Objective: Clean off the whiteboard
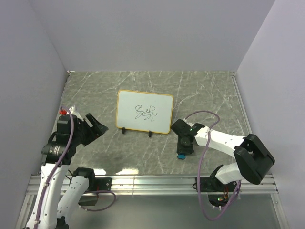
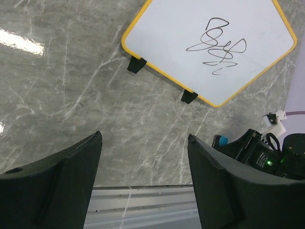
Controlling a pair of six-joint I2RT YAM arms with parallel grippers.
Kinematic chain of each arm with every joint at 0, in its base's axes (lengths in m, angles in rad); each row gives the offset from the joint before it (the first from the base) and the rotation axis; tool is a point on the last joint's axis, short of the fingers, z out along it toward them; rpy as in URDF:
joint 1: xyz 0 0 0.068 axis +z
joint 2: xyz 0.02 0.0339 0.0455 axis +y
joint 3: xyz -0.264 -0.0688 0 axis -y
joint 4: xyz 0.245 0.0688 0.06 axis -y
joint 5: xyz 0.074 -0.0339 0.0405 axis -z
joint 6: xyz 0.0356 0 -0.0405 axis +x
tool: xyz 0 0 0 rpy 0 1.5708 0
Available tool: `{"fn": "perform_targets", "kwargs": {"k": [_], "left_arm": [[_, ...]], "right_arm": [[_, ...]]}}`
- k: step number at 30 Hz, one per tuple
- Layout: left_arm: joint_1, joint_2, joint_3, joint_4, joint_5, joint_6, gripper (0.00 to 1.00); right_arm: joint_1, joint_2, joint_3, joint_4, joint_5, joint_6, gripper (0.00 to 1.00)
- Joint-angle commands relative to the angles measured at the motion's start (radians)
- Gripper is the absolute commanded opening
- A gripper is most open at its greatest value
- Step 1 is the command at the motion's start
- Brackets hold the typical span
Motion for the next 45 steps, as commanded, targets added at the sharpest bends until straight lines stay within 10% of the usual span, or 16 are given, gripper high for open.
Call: {"fn": "perform_targets", "kwargs": {"k": [1, 6, 24, 45], "left_arm": [[-0.013, 0.009, -0.001, 0.042, -0.035, 0.024, 0.77], [-0.040, 0.038, 0.019, 0.093, -0.122, 0.084, 0.78], [-0.085, 0.415, -0.007, 0.913, -0.003, 0.259, 0.82], [0.207, 1.095, 0.164, 1.595, 0.859, -0.014, 0.75]], "right_arm": [[0.016, 0.019, 0.026, 0.027, 0.038, -0.001, 0.29], [0.022, 0.022, 0.025, 0.012, 0.038, 0.005, 0.00], [0.073, -0.392, -0.041, -0.224, 0.013, 0.122, 0.00], [0.076, -0.517, -0.037, -0.349, -0.002, 0.208, 0.00]]}}
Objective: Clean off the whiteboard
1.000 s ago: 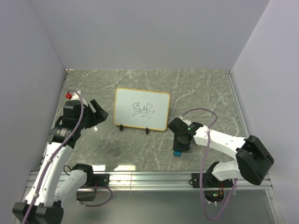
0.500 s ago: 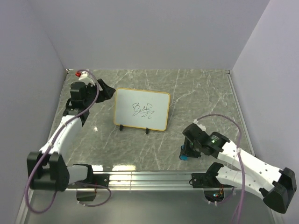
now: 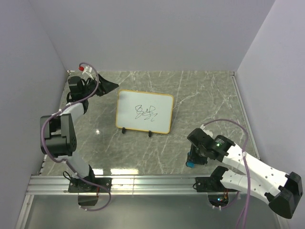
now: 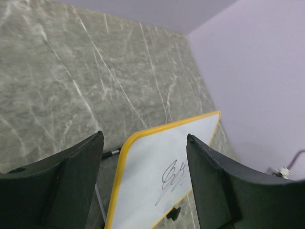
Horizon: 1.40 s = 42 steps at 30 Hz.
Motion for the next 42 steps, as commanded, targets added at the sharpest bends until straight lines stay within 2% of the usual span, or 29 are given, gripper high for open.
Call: {"fn": "perform_targets", "kwargs": {"k": [1, 9, 14, 25, 31, 37, 42], "left_arm": [[0.008, 0.018, 0.018, 0.145, 0.156, -0.052, 0.75], [0.002, 0.032, -0.076, 0.189, 0.160, -0.055, 0.73], [-0.013, 0.011, -0.123, 0.090, 0.108, 0.015, 0.72], [-0.030, 0.020, -0.148, 0.062, 0.084, 0.012, 0.70], [-0.099, -0.028, -0.215, 0.048, 0.027, -0.006, 0.70], [-0.197, -0.141, -0.341, 0.059, -0.054, -0.041, 0.69], [-0.237, -0.270, -0.430, -0.030, -0.097, -0.006, 0.69]], "right_arm": [[0.007, 0.051, 0.026, 0.009, 0.015, 0.013, 0.00], [0.007, 0.135, 0.081, 0.050, 0.015, -0.010, 0.00], [0.007, 0.142, 0.066, 0.075, 0.004, -0.015, 0.00], [0.007, 0.140, 0.063, 0.093, -0.001, -0.046, 0.00], [0.009, 0.088, 0.031, 0.089, 0.004, -0.043, 0.00], [0.007, 0.014, -0.011, 0.079, 0.012, -0.047, 0.00], [0.009, -0.049, -0.052, 0.082, 0.021, -0.055, 0.00]]}}
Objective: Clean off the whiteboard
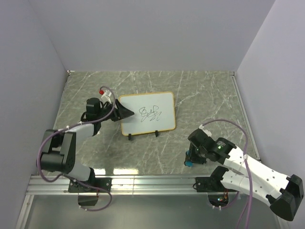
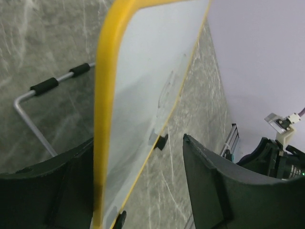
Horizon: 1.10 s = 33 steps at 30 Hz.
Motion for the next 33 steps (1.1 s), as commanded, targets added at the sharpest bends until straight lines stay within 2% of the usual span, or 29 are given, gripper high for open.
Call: {"fn": "perform_targets", "kwargs": {"k": [1, 8, 13, 23, 26, 27, 33], "left_arm": [[-0.013, -0.110, -0.058, -0.031, -0.040, 0.015, 0.69], [-0.018, -0.214, -0.155, -0.081, -0.092, 0.019, 0.68], [-0.021, -0.230, -0.199, -0.035, -0.131, -0.038, 0.58], [-0.024, -0.188, -0.259, -0.009, -0.189, -0.025, 0.34], [-0.027, -0.164, -0.253, -0.029, -0.212, -0.012, 0.25], [-0.029, -0.158, -0.248, -0.034, -0.220, -0.007, 0.18], [-0.033, -0.164, -0.242, -0.058, -0.252, 0.013, 0.07]], "right_arm": [[0.004, -0.041, -0.024, 0.001, 0.030, -0.016, 0.00], [0.005, -0.023, -0.022, 0.033, 0.029, -0.042, 0.00], [0.005, 0.058, 0.061, 0.085, 0.015, -0.088, 0.00], [0.005, 0.438, 0.476, 0.165, -0.028, -0.236, 0.00], [0.007, 0.567, 0.611, 0.189, -0.052, -0.259, 0.00], [0.008, 0.600, 0.647, 0.197, -0.065, -0.265, 0.00], [0.014, 0.896, 0.961, 0.197, -0.094, -0.271, 0.00]]}}
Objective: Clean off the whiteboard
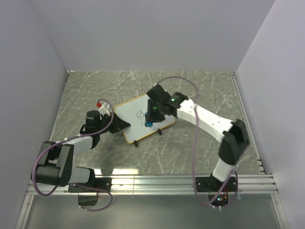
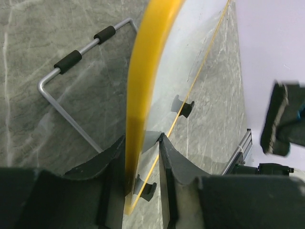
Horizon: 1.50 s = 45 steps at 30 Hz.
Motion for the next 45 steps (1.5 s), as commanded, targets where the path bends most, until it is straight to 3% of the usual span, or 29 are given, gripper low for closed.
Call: {"fn": "perform_targets", "kwargs": {"k": [1, 3, 8, 14, 31, 39, 45], "left_arm": [[-0.005, 0.008, 0.006, -0.056, -0.100, 0.034, 0.05], [-0.006, 0.005, 0.003, -0.059, -0.104, 0.036, 0.00], [-0.014, -0.010, -0.004, -0.062, -0.112, 0.036, 0.00], [-0.022, -0.038, -0.017, -0.074, -0.123, 0.036, 0.00], [-0.028, -0.038, -0.016, -0.085, -0.135, 0.037, 0.00], [-0.032, -0.044, -0.016, -0.091, -0.133, 0.040, 0.00], [-0.042, -0.042, -0.011, -0.097, -0.136, 0.048, 0.00]], "right_arm": [[0.008, 0.147, 0.170, 0.016, -0.029, -0.022, 0.00], [0.009, 0.212, 0.290, 0.010, -0.037, -0.020, 0.00], [0.008, 0.399, 0.531, -0.010, -0.052, -0.002, 0.00], [0.008, 0.547, 0.648, -0.022, -0.063, 0.035, 0.00], [0.008, 0.366, -0.054, 0.174, -0.025, 0.161, 0.00], [0.006, 0.346, -0.134, 0.177, -0.017, 0.145, 0.00], [0.008, 0.323, 0.014, 0.105, 0.001, 0.083, 0.00]]}}
